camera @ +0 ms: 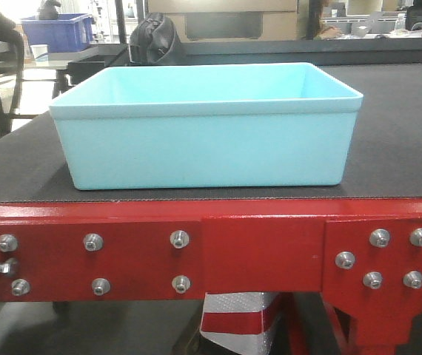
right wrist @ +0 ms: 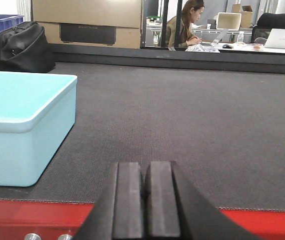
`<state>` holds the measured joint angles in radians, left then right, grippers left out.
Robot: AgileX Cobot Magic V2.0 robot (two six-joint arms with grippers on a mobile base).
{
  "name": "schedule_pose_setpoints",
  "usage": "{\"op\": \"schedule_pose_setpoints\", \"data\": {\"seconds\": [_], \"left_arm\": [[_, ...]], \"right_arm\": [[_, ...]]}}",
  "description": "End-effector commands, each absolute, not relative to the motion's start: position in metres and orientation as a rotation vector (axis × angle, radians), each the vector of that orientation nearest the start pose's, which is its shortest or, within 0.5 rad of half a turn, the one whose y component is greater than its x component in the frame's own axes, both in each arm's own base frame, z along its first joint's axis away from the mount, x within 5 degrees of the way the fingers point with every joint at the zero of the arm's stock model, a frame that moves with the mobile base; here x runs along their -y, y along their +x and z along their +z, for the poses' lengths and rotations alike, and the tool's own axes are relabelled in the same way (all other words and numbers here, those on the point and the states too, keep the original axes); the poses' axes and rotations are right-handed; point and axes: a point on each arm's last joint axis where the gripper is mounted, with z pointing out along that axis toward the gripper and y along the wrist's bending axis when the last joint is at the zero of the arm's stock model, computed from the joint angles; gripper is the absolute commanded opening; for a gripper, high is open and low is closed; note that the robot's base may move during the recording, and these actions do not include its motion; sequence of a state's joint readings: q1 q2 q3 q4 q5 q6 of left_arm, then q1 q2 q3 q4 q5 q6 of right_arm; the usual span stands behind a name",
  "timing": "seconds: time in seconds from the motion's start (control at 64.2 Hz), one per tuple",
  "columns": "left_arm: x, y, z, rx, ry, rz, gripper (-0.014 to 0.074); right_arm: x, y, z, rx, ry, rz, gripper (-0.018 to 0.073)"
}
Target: Fetch blue bin and place on conveyor start
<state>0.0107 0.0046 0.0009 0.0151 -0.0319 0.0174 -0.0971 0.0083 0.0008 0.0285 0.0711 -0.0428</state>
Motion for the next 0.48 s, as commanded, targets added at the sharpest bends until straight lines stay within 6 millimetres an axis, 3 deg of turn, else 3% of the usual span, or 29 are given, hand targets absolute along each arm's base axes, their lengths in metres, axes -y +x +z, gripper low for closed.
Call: {"op": "schedule_pose_setpoints", "data": {"seconds": [0.0,0.468], "left_arm": [[-0.0009,0.0557,0.2172,-1.440,0.012,0.040,-0.0111],[-0.0009,0.0557,0.2172,-1.440,0.012,0.040,-0.0111]], "right_arm": [[0.0055,0.0562,0.2078,-1.542,0.071,-0.084,-0.0165],[0.0055,0.0562,0.2078,-1.542,0.071,-0.084,-0.0165]]}}
